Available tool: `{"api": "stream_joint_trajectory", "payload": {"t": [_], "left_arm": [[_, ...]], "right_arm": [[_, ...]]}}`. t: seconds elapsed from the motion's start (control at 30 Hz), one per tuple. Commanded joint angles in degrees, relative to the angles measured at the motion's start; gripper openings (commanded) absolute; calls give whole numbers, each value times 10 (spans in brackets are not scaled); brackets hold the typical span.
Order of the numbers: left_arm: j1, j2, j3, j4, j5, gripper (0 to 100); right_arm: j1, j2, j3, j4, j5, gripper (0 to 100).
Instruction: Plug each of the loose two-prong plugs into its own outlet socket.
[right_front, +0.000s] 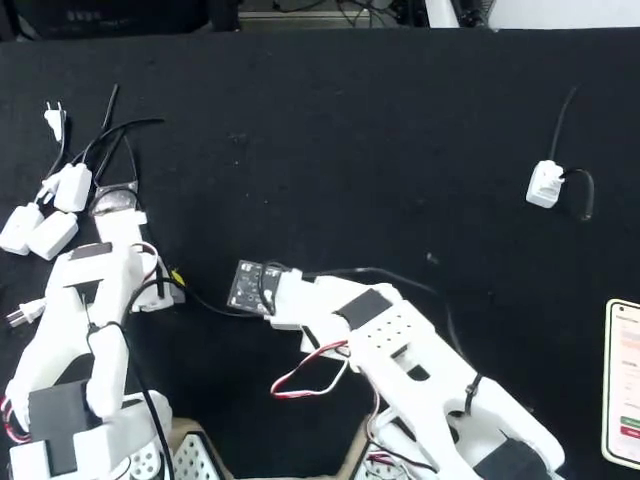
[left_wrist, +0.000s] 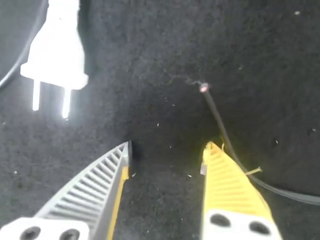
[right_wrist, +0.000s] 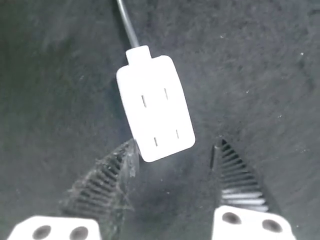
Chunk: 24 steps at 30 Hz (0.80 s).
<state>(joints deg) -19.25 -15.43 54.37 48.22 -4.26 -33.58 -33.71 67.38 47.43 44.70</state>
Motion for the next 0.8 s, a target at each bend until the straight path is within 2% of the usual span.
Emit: {"api": "stream_joint_trajectory", "payload": {"t": [0.0, 0.17, 0.33, 0.5, 0.77], "left_arm": [[-39, 1, -24, -4, 25, 228], [-58, 1, -38, 19, 25, 228], [-88, 1, -42, 25, 26, 227], [-100, 1, -42, 25, 26, 227], [-100, 1, -42, 25, 27, 227]], "right_arm": [[1, 2, -12, -11, 34, 229], [-55, 55, -44, 18, 53, 191], [-51, 147, -125, 48, 54, 158], [-10, 188, -192, 49, 51, 6], [9, 194, -265, 45, 53, 33]]}}
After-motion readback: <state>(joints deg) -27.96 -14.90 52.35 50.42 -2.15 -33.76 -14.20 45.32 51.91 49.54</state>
